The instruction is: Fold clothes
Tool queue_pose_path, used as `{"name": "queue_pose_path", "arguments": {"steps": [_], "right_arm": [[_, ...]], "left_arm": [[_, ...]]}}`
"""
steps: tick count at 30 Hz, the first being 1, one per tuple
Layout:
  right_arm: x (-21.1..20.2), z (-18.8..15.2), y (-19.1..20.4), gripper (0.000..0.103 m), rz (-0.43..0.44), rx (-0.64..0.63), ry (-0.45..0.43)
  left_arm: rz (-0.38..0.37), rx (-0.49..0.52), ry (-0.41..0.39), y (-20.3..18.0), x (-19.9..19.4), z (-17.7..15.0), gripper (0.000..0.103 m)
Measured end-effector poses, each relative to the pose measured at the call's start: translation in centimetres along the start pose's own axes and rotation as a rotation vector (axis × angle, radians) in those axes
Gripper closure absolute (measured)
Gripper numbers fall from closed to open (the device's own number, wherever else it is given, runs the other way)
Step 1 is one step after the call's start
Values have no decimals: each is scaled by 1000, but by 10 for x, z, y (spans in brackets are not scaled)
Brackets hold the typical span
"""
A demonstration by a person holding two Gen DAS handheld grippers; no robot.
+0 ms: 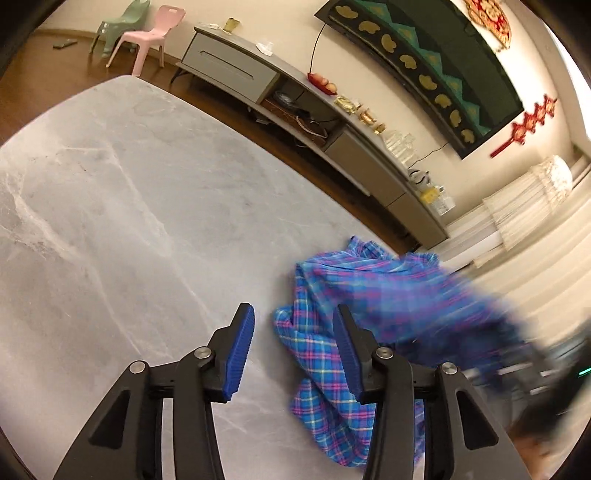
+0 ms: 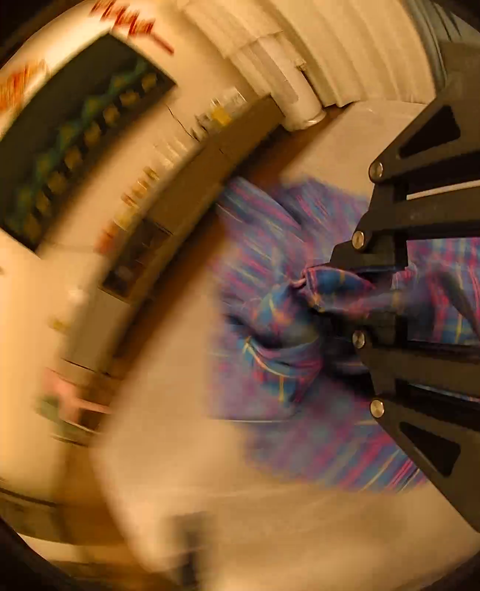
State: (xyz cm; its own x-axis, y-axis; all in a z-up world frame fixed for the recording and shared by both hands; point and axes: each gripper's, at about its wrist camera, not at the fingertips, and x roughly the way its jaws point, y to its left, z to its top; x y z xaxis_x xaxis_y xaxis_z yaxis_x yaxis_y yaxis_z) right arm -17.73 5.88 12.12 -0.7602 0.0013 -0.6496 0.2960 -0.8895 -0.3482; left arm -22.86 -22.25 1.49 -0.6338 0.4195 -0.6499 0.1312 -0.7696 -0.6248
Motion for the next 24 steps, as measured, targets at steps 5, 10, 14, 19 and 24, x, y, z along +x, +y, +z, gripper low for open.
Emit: {"name": "queue_pose_path", "arguments": {"steps": [5, 10, 14, 19, 24], "right_arm": [[-192, 54, -52, 90, 325, 202, -463], [-180, 63, -94, 89, 66, 259, -353], [-70, 9, -128, 78, -305, 215, 3], [-36, -95, -133, 52, -286, 308, 169], [-105, -178, -65, 26, -85, 340, 30]], "left_arm": [[-53, -18, 4, 1, -3, 0, 57], [-1, 37, -2, -8, -1, -10, 56], [5, 110, 51, -22, 11, -24, 53], [5, 198, 99, -41, 21, -37, 53], [-17, 229, 143, -50, 26, -45, 51]]}}
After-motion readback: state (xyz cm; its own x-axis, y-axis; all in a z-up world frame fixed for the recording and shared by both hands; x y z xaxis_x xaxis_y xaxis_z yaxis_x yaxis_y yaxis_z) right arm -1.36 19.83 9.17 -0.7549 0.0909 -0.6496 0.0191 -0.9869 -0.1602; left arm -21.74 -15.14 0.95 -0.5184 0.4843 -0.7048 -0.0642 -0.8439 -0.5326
